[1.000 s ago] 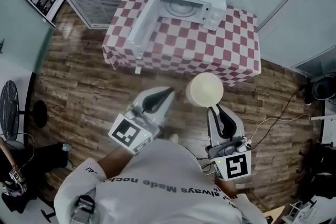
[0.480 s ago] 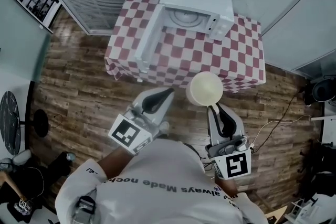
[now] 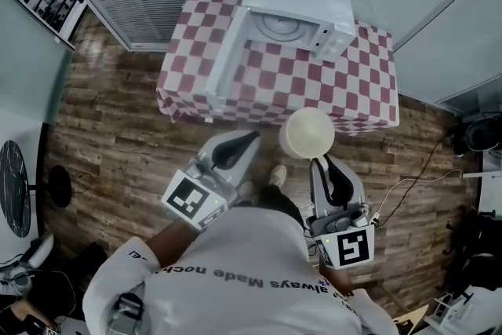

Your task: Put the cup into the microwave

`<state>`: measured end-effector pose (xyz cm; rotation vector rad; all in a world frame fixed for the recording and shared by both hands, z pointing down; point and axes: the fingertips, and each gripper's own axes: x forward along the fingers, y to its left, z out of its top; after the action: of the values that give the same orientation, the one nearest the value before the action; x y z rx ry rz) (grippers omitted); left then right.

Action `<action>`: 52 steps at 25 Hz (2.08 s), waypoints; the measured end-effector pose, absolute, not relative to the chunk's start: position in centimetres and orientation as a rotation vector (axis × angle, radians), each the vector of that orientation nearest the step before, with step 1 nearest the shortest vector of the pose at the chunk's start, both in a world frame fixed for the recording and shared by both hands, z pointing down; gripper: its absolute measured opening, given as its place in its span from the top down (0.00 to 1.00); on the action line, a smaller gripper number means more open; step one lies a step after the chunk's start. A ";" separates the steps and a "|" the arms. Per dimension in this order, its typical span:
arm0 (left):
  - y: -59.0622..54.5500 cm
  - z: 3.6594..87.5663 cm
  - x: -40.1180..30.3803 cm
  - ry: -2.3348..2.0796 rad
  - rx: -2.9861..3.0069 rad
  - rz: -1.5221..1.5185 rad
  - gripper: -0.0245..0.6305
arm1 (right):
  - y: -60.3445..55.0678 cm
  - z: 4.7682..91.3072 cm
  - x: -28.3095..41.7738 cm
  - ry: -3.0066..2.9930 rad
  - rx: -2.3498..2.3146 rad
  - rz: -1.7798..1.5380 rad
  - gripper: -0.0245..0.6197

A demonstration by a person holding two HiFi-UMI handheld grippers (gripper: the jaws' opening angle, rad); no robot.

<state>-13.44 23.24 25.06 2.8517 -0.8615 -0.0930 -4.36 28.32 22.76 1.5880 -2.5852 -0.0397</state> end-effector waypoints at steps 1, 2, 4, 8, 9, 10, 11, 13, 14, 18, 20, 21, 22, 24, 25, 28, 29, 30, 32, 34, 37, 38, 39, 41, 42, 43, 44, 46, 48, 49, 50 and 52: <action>23.0 25.2 -13.4 -0.858 2.851 -0.092 0.96 | 28.1 22.9 -4.4 -2.585 1.590 -0.035 0.89; 22.8 25.3 -13.4 -0.855 2.850 -0.093 0.96 | 27.8 23.0 -4.4 -2.585 1.590 -0.033 0.89; 22.3 25.3 -13.3 -0.856 2.849 -0.099 0.96 | 27.2 23.1 -4.4 -2.587 1.586 -0.037 0.89; 20.9 25.3 -13.1 -0.868 2.849 -0.114 0.96 | 25.9 23.1 -4.1 -2.595 1.584 -0.045 0.89; 20.6 25.4 -12.8 -0.868 2.849 -0.113 0.96 | 25.5 23.2 -3.9 -2.597 1.585 -0.044 0.89; 20.2 25.4 -12.6 -0.868 2.849 -0.112 0.96 | 25.1 23.2 -3.7 -2.598 1.583 -0.042 0.89; 19.7 25.4 -12.3 -0.869 2.850 -0.112 0.96 | 24.7 23.3 -3.5 -2.600 1.579 -0.042 0.89; 18.8 25.4 -11.8 -0.876 2.849 -0.113 0.96 | 23.6 23.4 -3.0 -2.606 1.570 -0.042 0.89; 18.2 25.4 -11.4 -0.881 2.846 -0.111 0.96 | 23.0 23.4 -2.6 -2.610 1.566 -0.041 0.89; 16.0 25.4 -9.9 -0.897 2.838 -0.105 0.96 | 20.7 23.4 -0.9 -2.624 1.555 -0.038 0.89; 14.9 25.4 -9.1 -0.907 2.836 -0.102 0.96 | 19.4 23.4 -0.1 -2.631 1.548 -0.040 0.89; 14.4 25.5 -8.6 -0.912 2.834 -0.098 0.96 | 18.8 23.4 0.4 -2.634 1.545 -0.041 0.89; 13.7 25.5 -8.2 -0.916 2.833 -0.094 0.96 | 18.2 23.4 0.9 -2.638 1.542 -0.041 0.89; 12.5 25.6 -7.1 -0.924 2.829 -0.086 0.96 | 17.0 23.3 1.9 -2.646 1.537 -0.042 0.89; 11.8 25.6 -6.5 -0.928 2.827 -0.086 0.96 | 16.4 23.2 2.5 -2.649 1.534 -0.044 0.89; 10.0 25.4 -4.8 -0.938 2.826 -0.092 0.96 | 14.5 23.1 4.1 -2.654 1.526 -0.047 0.89; 9.5 25.3 -4.2 -0.939 2.827 -0.092 0.96 | 13.9 23.1 4.7 -2.656 1.524 -0.046 0.89; 8.9 25.3 -3.6 -0.941 2.827 -0.091 0.96 | 13.2 23.1 5.3 -2.659 1.523 -0.044 0.89; 7.7 25.2 -2.6 -0.946 2.825 -0.087 0.96 | 12.0 23.0 6.5 -2.663 1.521 -0.041 0.89; 6.5 25.2 -1.6 -0.954 2.821 -0.081 0.96 | 10.8 23.0 7.5 -2.667 1.515 -0.039 0.89; 4.7 25.3 -0.2 -0.968 2.811 -0.081 0.96 | 8.9 23.1 9.1 -2.673 1.509 -0.034 0.89; 4.1 25.3 0.3 -0.970 2.810 -0.080 0.96 | 8.3 23.1 9.6 -2.675 1.508 -0.032 0.89; 3.6 25.3 0.7 -0.971 2.813 -0.077 0.96 | 7.7 23.1 10.1 -2.676 1.505 -0.030 0.89; 2.5 25.4 1.7 -0.972 2.819 -0.070 0.96 | 6.6 23.2 11.0 -2.679 1.499 -0.026 0.89; 2.0 25.4 2.1 -0.974 2.817 -0.068 0.96 | 6.1 23.3 11.5 -2.681 1.496 -0.025 0.89; 1.5 25.4 2.6 -0.977 2.814 -0.068 0.96 | 5.6 23.3 11.9 -2.683 1.493 -0.026 0.89; 1.0 25.5 3.0 -0.978 2.813 -0.068 0.96 | 5.1 23.4 12.3 -2.685 1.489 -0.026 0.89; 0.2 25.6 4.0 -0.980 2.819 -0.064 0.96 | 4.3 23.4 13.3 -2.689 1.483 -0.028 0.89; -0.6 25.6 5.0 -0.986 2.819 -0.065 0.96 | 3.5 23.5 14.2 -2.694 1.476 -0.030 0.89; -0.9 25.5 5.4 -0.989 2.815 -0.065 0.96 | 3.2 23.5 14.6 -2.697 1.472 -0.031 0.89; -1.3 25.5 5.9 -0.994 2.812 -0.065 0.96 | 2.8 23.5 14.9 -2.700 1.467 -0.032 0.89; -2.0 25.4 6.6 -1.004 2.812 -0.067 0.96 | 2.2 23.5 15.6 -2.708 1.458 -0.034 0.89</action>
<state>6.56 -2.02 25.38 2.8118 -1.0035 -0.0669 15.59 2.17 23.45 1.4578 -2.7076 -0.0337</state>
